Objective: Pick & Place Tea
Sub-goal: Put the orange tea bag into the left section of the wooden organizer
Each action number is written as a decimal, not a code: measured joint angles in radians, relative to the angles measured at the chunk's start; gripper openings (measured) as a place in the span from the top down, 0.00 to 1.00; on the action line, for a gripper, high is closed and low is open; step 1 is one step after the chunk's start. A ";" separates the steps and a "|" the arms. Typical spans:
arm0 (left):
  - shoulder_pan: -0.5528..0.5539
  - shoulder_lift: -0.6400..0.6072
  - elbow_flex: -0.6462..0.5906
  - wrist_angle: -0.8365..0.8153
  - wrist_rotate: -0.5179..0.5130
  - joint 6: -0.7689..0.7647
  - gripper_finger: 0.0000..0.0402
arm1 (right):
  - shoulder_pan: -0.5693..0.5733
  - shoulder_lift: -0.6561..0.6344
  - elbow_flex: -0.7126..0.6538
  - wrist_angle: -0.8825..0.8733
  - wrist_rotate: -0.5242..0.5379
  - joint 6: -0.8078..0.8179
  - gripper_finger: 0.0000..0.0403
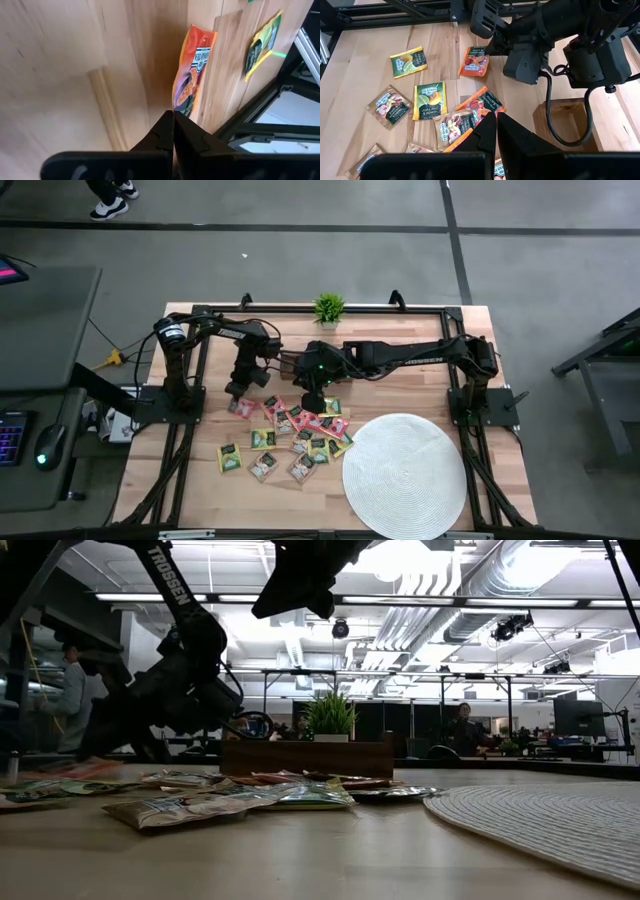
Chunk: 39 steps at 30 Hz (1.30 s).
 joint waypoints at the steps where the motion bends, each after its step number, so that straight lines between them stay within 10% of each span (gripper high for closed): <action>1: 0.000 -0.003 0.001 0.001 0.004 0.000 1.00 | 0.000 0.000 0.000 0.000 0.000 0.000 0.97; 39: 0.000 -0.097 0.692 -0.188 -0.352 -0.089 1.00 | -0.109 -0.191 0.000 -0.242 0.140 0.067 0.97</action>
